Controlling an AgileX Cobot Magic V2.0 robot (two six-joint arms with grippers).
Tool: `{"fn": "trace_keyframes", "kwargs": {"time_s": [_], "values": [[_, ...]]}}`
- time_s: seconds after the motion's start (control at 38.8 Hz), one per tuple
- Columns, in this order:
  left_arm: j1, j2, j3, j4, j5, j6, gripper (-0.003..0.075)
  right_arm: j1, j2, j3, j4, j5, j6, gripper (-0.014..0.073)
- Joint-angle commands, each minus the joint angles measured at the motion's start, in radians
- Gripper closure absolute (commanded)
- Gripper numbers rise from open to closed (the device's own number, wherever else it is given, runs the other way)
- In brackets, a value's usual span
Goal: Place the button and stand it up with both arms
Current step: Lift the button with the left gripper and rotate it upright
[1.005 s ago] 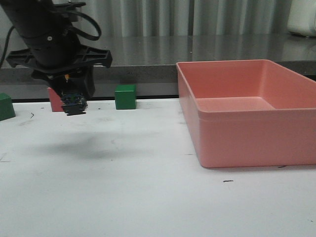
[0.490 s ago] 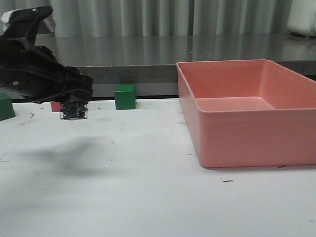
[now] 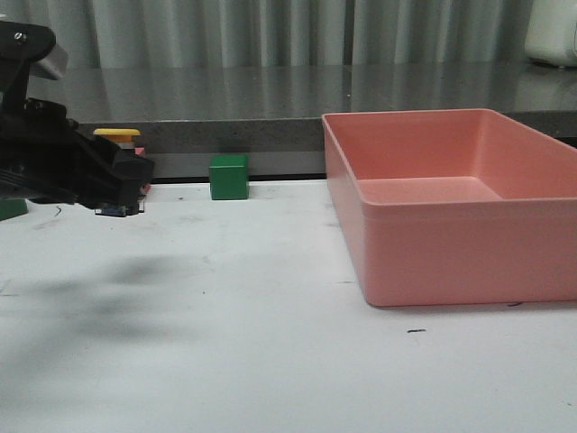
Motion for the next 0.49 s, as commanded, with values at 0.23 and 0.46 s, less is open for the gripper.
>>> {"fn": "trace_keyframes", "kwargs": {"time_s": [0.23,0.46], "values": [[0.003,0.102,0.028,-0.063,-0.346,0.057,0.0499,-0.004,0.010,-0.028,-0.011,-0.089,-0.006,0.0664],[0.003,0.124,0.056,-0.069,-0.390,0.057,0.0499,-0.004,0.010,-0.028,-0.011,-0.089,-0.006,0.0664]]}}
